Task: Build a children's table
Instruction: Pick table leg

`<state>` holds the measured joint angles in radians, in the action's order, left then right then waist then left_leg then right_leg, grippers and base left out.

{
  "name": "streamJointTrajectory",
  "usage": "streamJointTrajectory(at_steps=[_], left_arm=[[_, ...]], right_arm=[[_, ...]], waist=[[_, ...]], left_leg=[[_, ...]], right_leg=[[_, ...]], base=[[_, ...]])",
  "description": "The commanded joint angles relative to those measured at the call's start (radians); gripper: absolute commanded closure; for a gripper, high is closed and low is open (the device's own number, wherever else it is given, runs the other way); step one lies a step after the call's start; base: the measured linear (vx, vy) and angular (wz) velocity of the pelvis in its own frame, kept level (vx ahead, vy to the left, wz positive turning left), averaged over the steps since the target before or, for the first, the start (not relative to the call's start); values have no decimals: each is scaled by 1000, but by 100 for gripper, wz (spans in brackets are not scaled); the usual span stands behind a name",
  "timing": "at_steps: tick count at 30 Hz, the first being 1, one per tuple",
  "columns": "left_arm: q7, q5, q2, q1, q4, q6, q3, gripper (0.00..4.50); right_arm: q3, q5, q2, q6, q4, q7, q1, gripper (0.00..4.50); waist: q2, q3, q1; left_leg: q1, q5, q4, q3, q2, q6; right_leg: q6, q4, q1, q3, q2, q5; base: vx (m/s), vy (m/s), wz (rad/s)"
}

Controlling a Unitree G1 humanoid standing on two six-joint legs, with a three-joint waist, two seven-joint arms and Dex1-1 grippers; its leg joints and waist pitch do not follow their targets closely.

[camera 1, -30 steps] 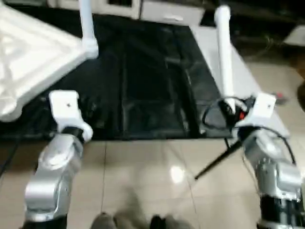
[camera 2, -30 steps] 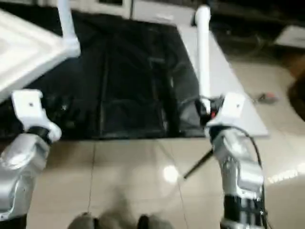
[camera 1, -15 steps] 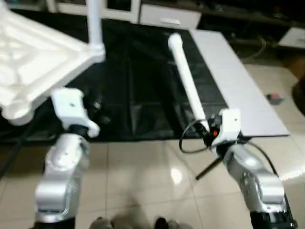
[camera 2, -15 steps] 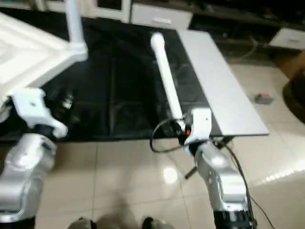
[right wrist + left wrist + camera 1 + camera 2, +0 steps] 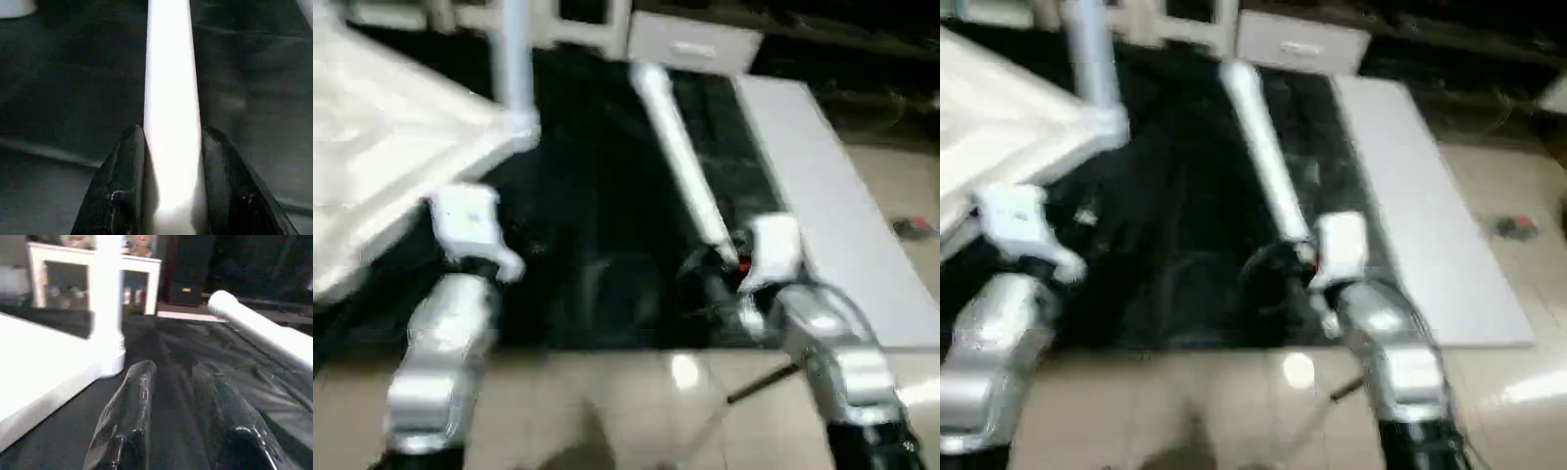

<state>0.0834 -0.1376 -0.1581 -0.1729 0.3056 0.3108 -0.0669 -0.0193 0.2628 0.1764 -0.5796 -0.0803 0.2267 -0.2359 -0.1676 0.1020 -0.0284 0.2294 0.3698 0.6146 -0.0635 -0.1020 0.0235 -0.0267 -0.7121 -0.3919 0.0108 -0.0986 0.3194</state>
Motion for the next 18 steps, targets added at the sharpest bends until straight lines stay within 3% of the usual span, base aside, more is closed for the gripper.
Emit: streamJointTrajectory(at_steps=[1,2,3,4,5,6,7,8,9,10,11,12,13,14,15,16,17,18], left_arm=[[12,1,12,-5,-5,-3,34,298],[14,2,11,-9,-14,-8,31,298],[18,-3,12,-11,-17,-5,30,298],[20,-7,13,-12,-18,-4,29,298],[24,-13,14,-14,-20,-1,27,298],[37,-18,11,-16,-24,-7,28,298],[50,-23,7,-18,-29,-5,31,298],[77,-24,-5,-23,-42,-11,42,298],[97,-28,-13,-24,-49,-15,49,298],[142,-38,-29,-27,-63,-14,66,298],[161,-43,-37,-28,-69,-11,75,298],[193,-34,-62,-29,-82,-17,97,298],[195,-34,-63,-29,-83,-17,98,298],[238,-36,-90,-35,-96,-14,115,298],[238,-36,-90,-35,-96,-14,115,298],[271,-37,-106,-41,-101,-20,125,298],[323,-44,-132,-52,-103,-25,140,298],[326,-44,-133,-52,-103,-25,140,298]], right_arm=[[28,-24,19,6,1,-12,8,328],[25,-28,17,8,8,-14,5,328],[24,-32,17,9,11,-17,4,328],[23,-34,17,10,14,-18,3,328],[22,-38,17,12,18,-21,2,328],[21,-44,18,16,26,-25,2,328],[22,-45,17,14,31,-28,2,328],[20,-42,16,14,37,-27,4,328],[16,-41,17,11,38,-23,7,328],[0,-44,22,3,38,-14,14,328],[-7,-50,24,-1,37,-7,18,328],[-21,-65,34,3,35,9,25,328],[-22,-66,35,3,34,10,25,328],[-13,-76,50,2,30,10,28,328],[-13,-76,50,2,30,10,28,328],[-1,-74,62,-3,27,10,27,328],[18,-74,88,-9,25,16,23,328],[19,-74,89,-9,25,16,22,328]], waist=[[-6,-69,-55],[5,-61,-69],[0,-67,-65],[22,-67,-74],[61,-67,-70],[102,-66,-55],[160,-76,-2],[157,-110,-11],[157,-99,-38],[146,-105,-51],[123,-112,-73],[109,-114,-77],[50,-102,-62],[59,-91,-72],[58,-95,-72],[68,-90,-67],[103,-70,-49],[115,-64,-39]], left_leg=[[163,-26,156,-43,57,-214],[224,-40,208,-18,17,-106],[250,-73,212,-14,8,-63],[258,-159,164,-2,-25,-18],[248,-337,51,0,-53,-59],[208,-447,-17,3,-61,-99],[80,-600,-31,93,-111,-229],[3,-916,-11,185,-181,-488],[19,-1011,15,174,-185,-493],[63,-1313,41,126,-163,-422],[92,-1520,52,69,-123,-283],[91,-1525,55,62,-112,-232],[136,-1111,47,25,-49,-163],[170,-545,26,-18,-26,-123],[168,-361,9,-21,-41,-99],[170,-243,-12,-18,-54,-70],[144,74,-68,-16,-89,15],[138,189,-81,-15,-96,47]], right_leg=[[202,176,248,-219,-141,-106],[355,143,273,-217,-142,-401],[381,121,286,-198,-124,-562],[392,122,277,-156,-117,-780],[308,132,253,-51,-41,-693],[238,127,237,12,15,-532],[115,-9,120,123,105,-153],[22,-86,8,87,85,80],[-15,-90,-20,56,60,52],[-95,-68,-24,20,39,-154],[-106,-17,-29,-1,38,-385],[-90,19,-42,-25,28,-466],[-59,96,-33,-74,-26,-590],[-26,123,7,-78,-73,-531],[-1,132,22,-77,-82,-437],[39,138,34,-68,-84,-314],[145,161,23,-34,-49,138],[152,167,16,-23,-39,251]], base=[[145,2,14],[137,30,21],[266,52,30],[58,89,17],[-69,120,14],[-198,98,5],[-103,37,-33],[121,-7,-36],[121,-7,-36],[0,0,0],[-243,64,-5],[-243,64,-5],[-251,65,10],[-132,-2,12],[-132,-2,12],[-89,-31,3],[-104,-2,-5],[-104,-2,-5]])
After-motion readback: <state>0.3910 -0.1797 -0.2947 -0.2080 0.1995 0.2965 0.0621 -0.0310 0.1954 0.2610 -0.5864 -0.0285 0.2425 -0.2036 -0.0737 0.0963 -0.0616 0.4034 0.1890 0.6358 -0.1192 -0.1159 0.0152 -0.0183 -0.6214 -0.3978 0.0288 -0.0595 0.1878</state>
